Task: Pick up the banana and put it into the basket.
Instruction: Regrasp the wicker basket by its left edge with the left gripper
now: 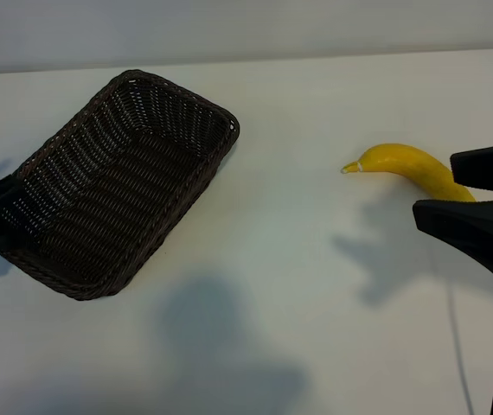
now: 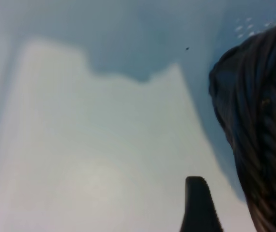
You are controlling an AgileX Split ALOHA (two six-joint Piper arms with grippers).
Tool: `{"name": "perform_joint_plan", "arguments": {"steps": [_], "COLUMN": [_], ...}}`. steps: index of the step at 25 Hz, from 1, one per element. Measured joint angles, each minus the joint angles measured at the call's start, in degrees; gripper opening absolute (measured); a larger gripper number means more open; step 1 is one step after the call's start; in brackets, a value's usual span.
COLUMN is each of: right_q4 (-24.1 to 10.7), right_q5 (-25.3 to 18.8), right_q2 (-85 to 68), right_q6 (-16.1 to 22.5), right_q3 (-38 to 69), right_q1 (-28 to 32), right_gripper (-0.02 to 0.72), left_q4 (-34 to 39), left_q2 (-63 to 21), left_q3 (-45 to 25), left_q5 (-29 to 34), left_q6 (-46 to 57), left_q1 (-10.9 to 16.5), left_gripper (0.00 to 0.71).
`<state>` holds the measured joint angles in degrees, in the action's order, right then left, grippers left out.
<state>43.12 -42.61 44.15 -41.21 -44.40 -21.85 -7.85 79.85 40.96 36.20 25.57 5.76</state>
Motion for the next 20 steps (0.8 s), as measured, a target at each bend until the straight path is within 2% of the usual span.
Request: {"name": "perform_joint_plan", "arguments": {"steps": [12,15,16,17,19,20], "right_q4": [-0.5,-0.6,-0.6,-0.6,-0.6,-0.6], "right_q5": [0.0,0.0,0.0,0.0,0.0,0.0], "right_q2": [0.0,0.0,0.0,0.0,0.0,0.0], "right_q6": [0.0,0.0,0.0,0.0,0.0,0.0], "right_q3": [0.0,0.0,0.0,0.0,0.0,0.0], "right_q1": [0.0,0.0,0.0,0.0,0.0,0.0], "right_gripper": [0.526,0.526,0.526,0.526,0.526,0.526], "left_q4": [-1.3,-2.1,-2.4,-2.5,-3.0,-3.2], "left_q2": [7.2,7.6,7.6,7.6,7.6,7.6], "left_q3": [0.0,0.0,0.0,0.0,0.0,0.0], "left_q5": [-5.6,-7.0,-7.1,-7.1,-7.3,-7.9], "left_q6": [-0.1,-0.1,-0.1,-0.1,0.3,0.1], "left_q1": [0.0,0.0,0.0,0.0,0.1,0.1], "left_gripper": [0.488,0.470,0.446,0.393,0.246,0.246]}}
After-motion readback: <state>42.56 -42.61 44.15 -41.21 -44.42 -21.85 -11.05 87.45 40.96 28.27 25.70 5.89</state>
